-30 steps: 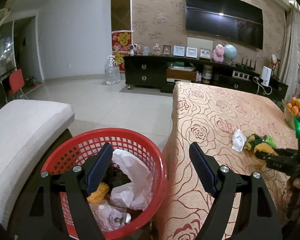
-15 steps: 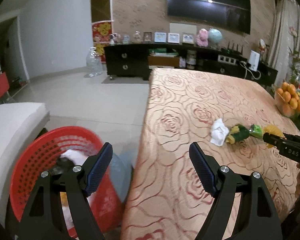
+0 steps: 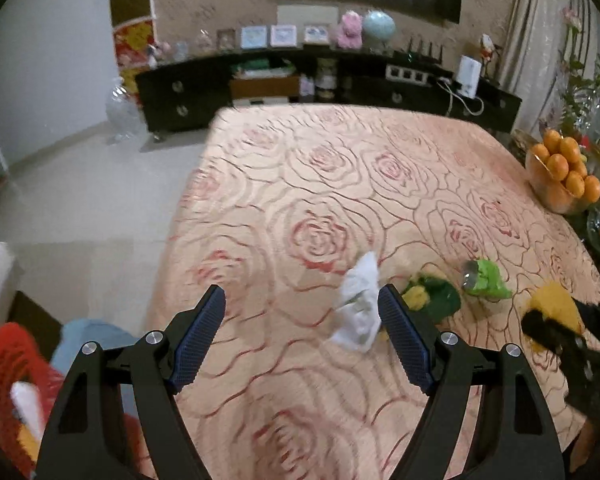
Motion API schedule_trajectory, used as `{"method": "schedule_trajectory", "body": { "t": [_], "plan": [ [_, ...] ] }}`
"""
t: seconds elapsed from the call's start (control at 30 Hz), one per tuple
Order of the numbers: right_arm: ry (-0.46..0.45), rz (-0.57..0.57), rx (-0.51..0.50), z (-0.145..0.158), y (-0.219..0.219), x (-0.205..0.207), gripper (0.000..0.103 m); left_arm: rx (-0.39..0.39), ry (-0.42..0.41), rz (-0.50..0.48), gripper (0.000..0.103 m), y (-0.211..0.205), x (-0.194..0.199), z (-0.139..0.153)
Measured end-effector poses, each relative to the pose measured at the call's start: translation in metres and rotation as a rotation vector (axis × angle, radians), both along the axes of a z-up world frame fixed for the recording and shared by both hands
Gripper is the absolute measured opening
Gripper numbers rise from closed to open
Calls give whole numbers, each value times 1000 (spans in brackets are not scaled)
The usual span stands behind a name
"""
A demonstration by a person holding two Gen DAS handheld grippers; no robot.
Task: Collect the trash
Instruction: 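Grasp the labelled yellow foam net with right tool while left tool reaches toward white tissue, then grasp the white tissue with the left tool and lift it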
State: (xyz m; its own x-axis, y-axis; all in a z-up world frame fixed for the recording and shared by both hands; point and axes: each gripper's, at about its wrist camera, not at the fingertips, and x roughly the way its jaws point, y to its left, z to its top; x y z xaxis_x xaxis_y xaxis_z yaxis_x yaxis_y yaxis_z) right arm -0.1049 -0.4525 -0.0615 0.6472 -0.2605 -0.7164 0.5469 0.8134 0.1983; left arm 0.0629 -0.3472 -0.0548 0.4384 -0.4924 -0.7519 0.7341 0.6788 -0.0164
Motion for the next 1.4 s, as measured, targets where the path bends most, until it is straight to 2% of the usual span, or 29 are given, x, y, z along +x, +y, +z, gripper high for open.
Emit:
{"method": "schedule_trajectory", "body": {
  "t": [0.13, 0.2, 0.27, 0.37, 0.47, 0.6, 0.77, 0.9, 1.1, 1.4],
  "plan": [
    [-5, 2, 11, 0, -4, -1, 51, 22, 57, -18, 74, -24, 8, -19],
    [-10, 3, 15, -1, -5, -1, 51, 30, 80, -29, 66, -34, 10, -26],
    [-8, 1, 19, -2, -8, -1, 51, 43, 102, -41, 54, -41, 12, -34],
    [-1, -5, 29, -5, -11, 0, 51, 42, 107, -58, 48, -45, 11, -40],
    [7, -7, 35, -8, -12, 1, 51, 34, 107, -87, 29, -46, 5, -42],
    [7, -4, 36, -8, -12, 1, 51, 31, 65, -106, 27, -45, -4, -42],
    [3, 0, 34, -9, -11, 3, 51, -7, 96, -101, 25, -33, -3, -39],
    [-9, 7, 30, -6, -9, 3, 51, -29, 73, -89, 25, -14, -6, -28],
    [-32, 37, 11, 0, 0, 6, 51, -77, 21, -41, 25, 21, -9, 0],
    [-54, 60, -22, 9, 14, 12, 52, -153, -110, 52, 25, 75, -30, 51]
  ]
}}
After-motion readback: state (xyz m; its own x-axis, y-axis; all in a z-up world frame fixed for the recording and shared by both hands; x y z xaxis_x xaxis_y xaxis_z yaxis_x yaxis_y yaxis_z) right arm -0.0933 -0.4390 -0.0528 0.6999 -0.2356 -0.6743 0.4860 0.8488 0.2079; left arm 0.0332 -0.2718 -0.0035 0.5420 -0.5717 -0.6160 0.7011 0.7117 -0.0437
